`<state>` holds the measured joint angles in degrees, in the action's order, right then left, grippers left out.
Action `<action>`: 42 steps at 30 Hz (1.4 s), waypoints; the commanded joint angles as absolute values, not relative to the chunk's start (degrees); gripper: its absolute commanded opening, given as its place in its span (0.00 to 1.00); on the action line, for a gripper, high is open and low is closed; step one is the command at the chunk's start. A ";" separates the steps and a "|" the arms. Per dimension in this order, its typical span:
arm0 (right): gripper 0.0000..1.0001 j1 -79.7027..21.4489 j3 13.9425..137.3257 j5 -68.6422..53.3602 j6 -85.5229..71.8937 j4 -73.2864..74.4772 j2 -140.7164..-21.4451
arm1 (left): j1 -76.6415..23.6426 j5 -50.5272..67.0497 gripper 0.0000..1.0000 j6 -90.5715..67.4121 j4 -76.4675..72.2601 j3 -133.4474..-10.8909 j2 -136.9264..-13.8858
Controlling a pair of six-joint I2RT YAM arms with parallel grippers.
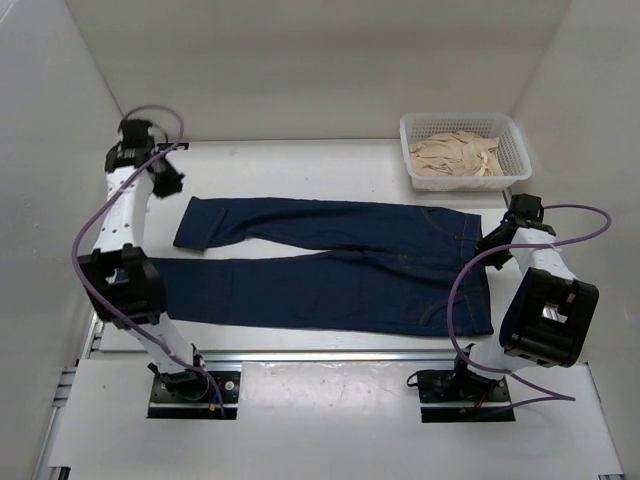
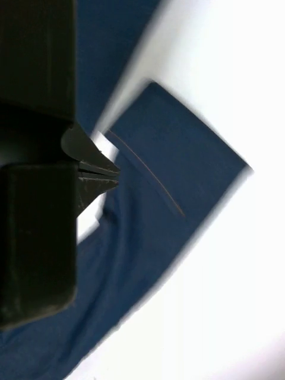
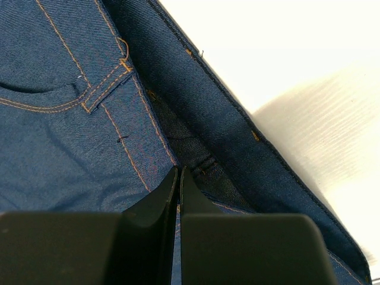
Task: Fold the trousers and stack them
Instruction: Flatten the trousers out
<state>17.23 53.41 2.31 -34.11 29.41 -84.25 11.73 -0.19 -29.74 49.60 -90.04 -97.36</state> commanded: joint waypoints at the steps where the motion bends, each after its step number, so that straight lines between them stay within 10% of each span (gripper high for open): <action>1: 0.00 17.58 53.96 0.71 -33.57 27.86 -83.23 | 5.90 -8.77 0.10 -25.75 53.24 -102.10 -103.68; 18: 0.00 17.58 54.49 0.18 -32.43 27.33 -84.28 | -4.66 -21.26 0.82 -26.10 64.42 -115.75 -131.04; 27: 0.00 17.58 55.02 -0.35 -32.43 27.33 -84.81 | -4.66 -24.61 0.68 -25.49 65.74 -116.27 -135.35; 29: 0.00 17.58 55.02 -0.35 -32.43 27.33 -84.81 | -4.66 -26.44 0.52 -24.88 66.79 -117.41 -135.35; 30: 0.00 17.58 55.02 -0.35 -32.43 27.33 -84.81 | -4.66 -27.41 0.19 -24.87 67.67 -118.38 -135.96; 31: 0.00 17.58 55.02 -0.35 -32.43 27.33 -84.81 | -4.66 -28.38 0.10 -25.48 68.89 -119.52 -135.97; 42: 0.00 17.58 55.55 -0.35 -31.90 27.86 -84.29 | 14.20 -24.80 0.10 -28.65 72.34 -129.72 -126.22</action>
